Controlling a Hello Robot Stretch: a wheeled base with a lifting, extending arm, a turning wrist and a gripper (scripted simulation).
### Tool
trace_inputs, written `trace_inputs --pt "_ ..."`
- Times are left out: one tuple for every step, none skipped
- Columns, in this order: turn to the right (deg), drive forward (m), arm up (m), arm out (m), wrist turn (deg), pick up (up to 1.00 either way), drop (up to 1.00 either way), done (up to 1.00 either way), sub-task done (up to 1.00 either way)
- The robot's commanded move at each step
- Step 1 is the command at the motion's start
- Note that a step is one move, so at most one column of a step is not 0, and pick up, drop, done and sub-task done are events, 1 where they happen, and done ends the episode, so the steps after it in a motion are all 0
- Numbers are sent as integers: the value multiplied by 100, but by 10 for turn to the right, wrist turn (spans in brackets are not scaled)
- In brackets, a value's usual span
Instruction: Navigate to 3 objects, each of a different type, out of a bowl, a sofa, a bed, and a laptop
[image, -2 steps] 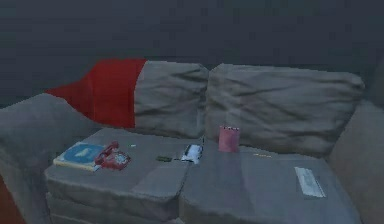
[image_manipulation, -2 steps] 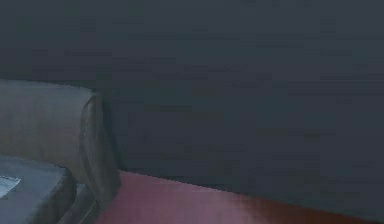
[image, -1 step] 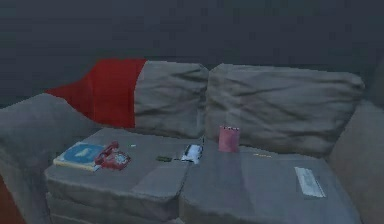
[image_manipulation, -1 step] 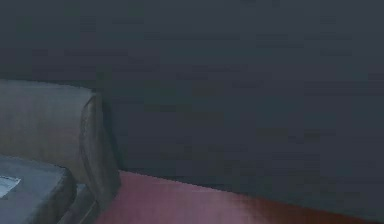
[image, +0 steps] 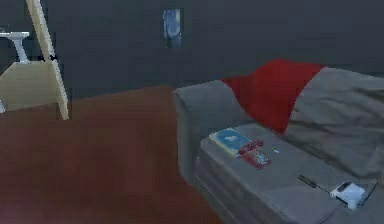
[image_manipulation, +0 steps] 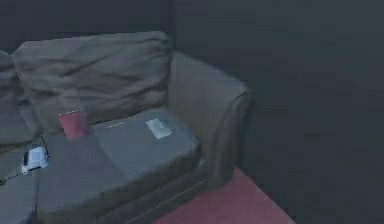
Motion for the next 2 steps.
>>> trace_inputs --pt "-420 0 0 0 0 0 0 0 0" --pt "0 100 0 0 0 0 0 0 0"
